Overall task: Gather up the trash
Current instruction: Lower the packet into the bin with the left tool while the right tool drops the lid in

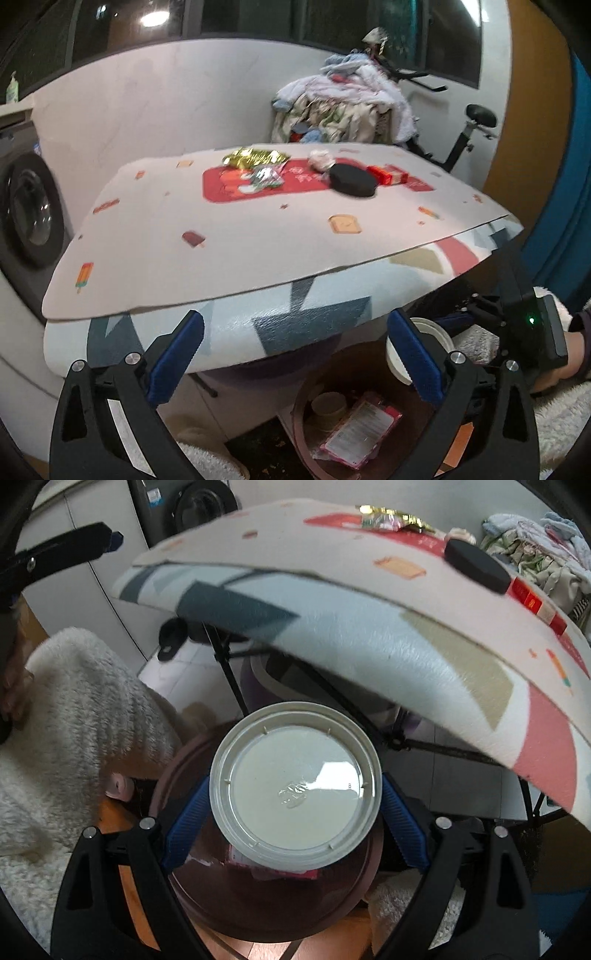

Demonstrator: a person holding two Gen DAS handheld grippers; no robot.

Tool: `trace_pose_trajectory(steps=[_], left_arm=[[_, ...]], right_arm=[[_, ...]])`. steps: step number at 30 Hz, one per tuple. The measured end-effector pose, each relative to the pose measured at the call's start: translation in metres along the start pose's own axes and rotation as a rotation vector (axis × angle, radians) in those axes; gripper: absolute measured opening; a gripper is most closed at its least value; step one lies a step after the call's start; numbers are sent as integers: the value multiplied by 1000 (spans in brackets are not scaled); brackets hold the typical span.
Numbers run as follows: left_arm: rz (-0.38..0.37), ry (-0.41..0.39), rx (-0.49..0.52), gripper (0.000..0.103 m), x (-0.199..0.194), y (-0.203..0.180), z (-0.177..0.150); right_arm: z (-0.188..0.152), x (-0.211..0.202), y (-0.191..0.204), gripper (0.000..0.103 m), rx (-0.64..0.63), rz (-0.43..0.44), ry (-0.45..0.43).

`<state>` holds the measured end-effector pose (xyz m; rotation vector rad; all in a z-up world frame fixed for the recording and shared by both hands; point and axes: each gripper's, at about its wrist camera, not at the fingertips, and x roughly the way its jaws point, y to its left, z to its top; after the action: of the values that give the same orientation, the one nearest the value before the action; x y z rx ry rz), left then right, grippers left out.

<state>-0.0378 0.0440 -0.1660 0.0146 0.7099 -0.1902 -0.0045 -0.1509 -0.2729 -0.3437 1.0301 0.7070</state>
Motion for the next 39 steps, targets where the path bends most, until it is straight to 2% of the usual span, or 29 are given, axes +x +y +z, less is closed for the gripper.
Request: trace_pose_trajectory(steps=[7, 16, 22, 39], left_arm=[[-2, 27, -26, 97, 9, 6, -1], [9, 41, -117, 97, 14, 23, -1], [16, 45, -139, 97, 15, 27, 0], [87, 71, -73, 97, 22, 15, 0]], right_arm=[[-1, 10, -5, 88, 23, -5, 32], [-2, 13, -7, 90, 30, -23, 43], [-2, 11, -11, 97, 48, -40, 36], [7, -48, -29, 97, 105, -138, -177]])
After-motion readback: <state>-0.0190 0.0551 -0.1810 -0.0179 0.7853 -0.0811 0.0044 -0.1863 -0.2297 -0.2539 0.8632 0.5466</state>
